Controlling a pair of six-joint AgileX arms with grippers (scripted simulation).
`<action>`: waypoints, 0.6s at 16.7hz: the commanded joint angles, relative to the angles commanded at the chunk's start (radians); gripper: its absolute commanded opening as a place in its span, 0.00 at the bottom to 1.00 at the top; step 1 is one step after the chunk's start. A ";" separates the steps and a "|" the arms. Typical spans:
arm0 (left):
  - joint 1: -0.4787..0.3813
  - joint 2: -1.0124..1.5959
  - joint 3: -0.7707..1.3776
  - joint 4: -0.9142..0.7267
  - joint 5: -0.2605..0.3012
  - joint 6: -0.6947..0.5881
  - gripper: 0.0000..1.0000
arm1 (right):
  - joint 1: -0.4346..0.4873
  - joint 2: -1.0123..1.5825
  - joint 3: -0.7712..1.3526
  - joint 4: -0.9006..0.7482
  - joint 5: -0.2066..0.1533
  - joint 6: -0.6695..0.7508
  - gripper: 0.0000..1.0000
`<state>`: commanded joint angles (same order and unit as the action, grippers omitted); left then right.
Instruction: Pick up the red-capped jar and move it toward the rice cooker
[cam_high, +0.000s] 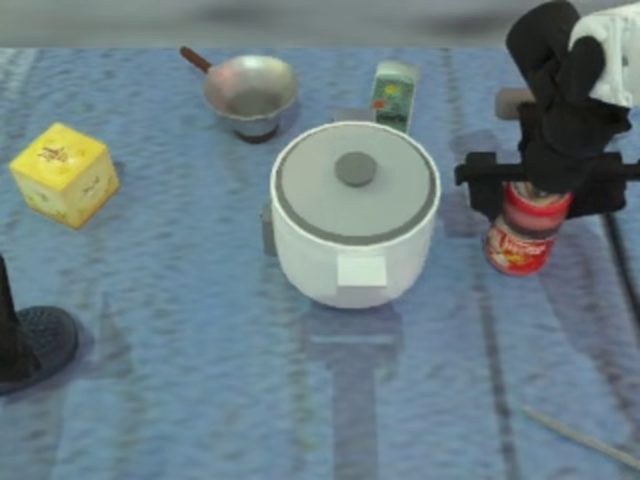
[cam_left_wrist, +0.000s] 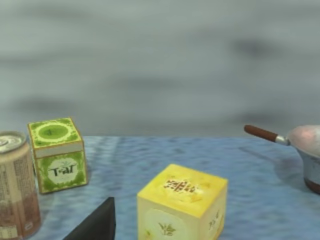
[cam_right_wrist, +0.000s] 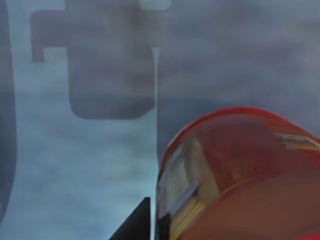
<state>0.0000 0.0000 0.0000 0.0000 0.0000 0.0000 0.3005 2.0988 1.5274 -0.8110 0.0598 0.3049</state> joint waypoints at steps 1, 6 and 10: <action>0.000 0.000 0.000 0.000 0.000 0.000 1.00 | 0.000 0.000 0.000 0.000 0.000 0.000 0.38; 0.000 0.000 0.000 0.000 0.000 0.000 1.00 | 0.000 0.000 0.000 0.000 0.000 0.000 0.75; 0.000 0.000 0.000 0.000 0.000 0.000 1.00 | 0.000 0.000 0.000 0.000 0.000 0.000 1.00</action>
<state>0.0000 0.0000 0.0000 0.0000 0.0000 0.0000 0.3005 2.0988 1.5274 -0.8110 0.0598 0.3049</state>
